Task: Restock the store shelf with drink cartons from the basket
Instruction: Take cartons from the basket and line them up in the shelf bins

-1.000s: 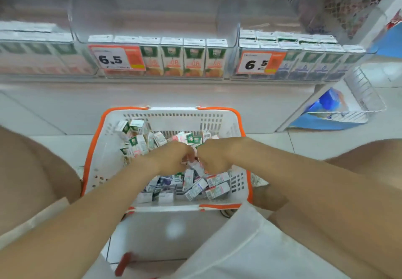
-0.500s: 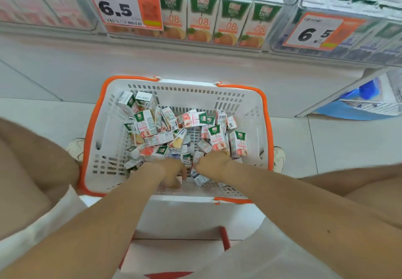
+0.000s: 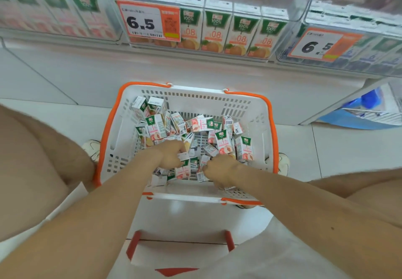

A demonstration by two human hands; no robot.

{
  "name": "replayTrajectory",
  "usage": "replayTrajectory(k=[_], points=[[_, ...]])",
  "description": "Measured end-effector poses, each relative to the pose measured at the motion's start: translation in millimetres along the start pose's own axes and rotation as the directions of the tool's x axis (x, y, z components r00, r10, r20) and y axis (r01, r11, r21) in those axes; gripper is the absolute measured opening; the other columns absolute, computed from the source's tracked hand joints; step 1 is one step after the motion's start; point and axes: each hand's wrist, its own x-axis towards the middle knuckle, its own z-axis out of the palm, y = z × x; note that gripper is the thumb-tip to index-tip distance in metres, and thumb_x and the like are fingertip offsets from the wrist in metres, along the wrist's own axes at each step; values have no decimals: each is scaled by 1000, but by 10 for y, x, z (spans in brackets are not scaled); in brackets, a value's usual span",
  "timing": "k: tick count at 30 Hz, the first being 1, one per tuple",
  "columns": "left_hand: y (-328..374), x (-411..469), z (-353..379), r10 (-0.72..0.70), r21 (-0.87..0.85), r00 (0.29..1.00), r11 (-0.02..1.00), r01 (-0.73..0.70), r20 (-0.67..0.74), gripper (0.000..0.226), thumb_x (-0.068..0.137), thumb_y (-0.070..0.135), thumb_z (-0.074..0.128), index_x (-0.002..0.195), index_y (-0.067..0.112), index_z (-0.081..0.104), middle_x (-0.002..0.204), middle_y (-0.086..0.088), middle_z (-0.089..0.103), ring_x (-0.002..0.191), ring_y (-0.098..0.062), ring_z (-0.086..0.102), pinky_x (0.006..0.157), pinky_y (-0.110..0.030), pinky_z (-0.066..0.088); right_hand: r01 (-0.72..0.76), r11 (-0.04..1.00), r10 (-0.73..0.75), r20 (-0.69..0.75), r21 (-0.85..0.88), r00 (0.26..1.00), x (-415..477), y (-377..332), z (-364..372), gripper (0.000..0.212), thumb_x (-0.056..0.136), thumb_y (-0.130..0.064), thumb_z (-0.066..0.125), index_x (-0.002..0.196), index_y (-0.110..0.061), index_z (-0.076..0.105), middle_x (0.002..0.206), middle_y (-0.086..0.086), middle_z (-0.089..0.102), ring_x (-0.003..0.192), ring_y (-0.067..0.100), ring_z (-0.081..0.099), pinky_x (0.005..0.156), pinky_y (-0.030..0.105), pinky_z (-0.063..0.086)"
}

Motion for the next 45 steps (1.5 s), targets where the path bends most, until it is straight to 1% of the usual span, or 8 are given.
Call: replayTrajectory(k=[3, 8, 12, 19, 26, 34, 39, 45], points=[[74, -199, -217, 23, -81, 997, 996, -29, -69, 55, 99, 35, 68, 150, 27, 49, 161, -2, 41, 141, -25, 47, 110, -38, 42, -60, 966, 98, -141, 251, 985, -116, 123, -160, 23, 91, -33, 56, 90, -10, 58, 80, 8, 59, 66, 27, 58, 58, 36, 53], [246, -597, -627, 45, -258, 966, 960, -113, -256, 40, 93, 33, 74, 132, 25, 66, 116, -1, 68, 96, -17, 67, 85, -32, 54, -32, 780, 249, -263, 624, 932, -409, 366, -587, 47, 102, -41, 59, 138, -13, 52, 118, 8, 48, 104, 28, 56, 92, 40, 49], [392, -982, -957, 134, -284, 912, 924, -257, -389, 28, 95, 35, 74, 122, 29, 69, 88, -2, 70, 73, -14, 67, 73, -33, 52, 45, 713, 368, -428, 699, 825, -865, 575, -1072, 51, 98, -44, 68, 140, -20, 55, 128, 1, 57, 114, 20, 56, 98, 35, 46], [468, -1433, -1241, 177, -365, 745, 784, -501, -643, 13, 96, 46, 73, 108, 42, 73, 88, -2, 64, 70, -18, 65, 70, -41, 52, 168, 534, 615, -517, 829, 596, -1280, 684, -1691, 40, 93, -51, 72, 121, -23, 70, 93, -16, 63, 71, -5, 54, 66, 19, 38], [798, -1653, -1417, 140, -405, 612, 633, -660, -778, 19, 98, 35, 72, 115, 26, 74, 108, -1, 76, 98, -15, 73, 89, -37, 60, 222, 580, 679, -616, 784, 399, -1723, 712, -2137, 23, 94, -48, 71, 97, -27, 78, 62, -10, 62, 50, 1, 49, 51, 14, 33], [1674, -1580, -1717, 229, -202, 427, 629, -751, -875, 26, 97, 37, 73, 120, 26, 68, 107, 4, 72, 92, -12, 71, 85, -34, 58, -68, 722, 692, -719, 689, 63, -2393, 1191, -2103, 32, 106, -39, 47, 113, -17, 70, 110, -1, 69, 103, 17, 55, 80, 28, 32], [2357, -1467, -1823, 386, 44, 303, 676, -735, -871, 16, 100, 36, 67, 115, 32, 64, 97, 16, 68, 92, -1, 65, 71, -18, 48, -130, 572, 795, -587, 810, -154, -2901, 1867, -1804, 31, 106, -39, 51, 117, -11, 58, 111, 9, 61, 103, 27, 53, 75, 26, 25], [3153, -1147, -1887, 496, 246, 162, 657, -713, -853, 23, 100, 33, 67, 121, 23, 66, 108, 9, 68, 98, -11, 63, 92, -38, 53, -369, 475, 828, -547, 799, -120, -3352, 2654, -1270, 35, 102, -23, 62, 128, -3, 53, 115, 22, 62, 106, 42, 55, 78, 40, 36]])
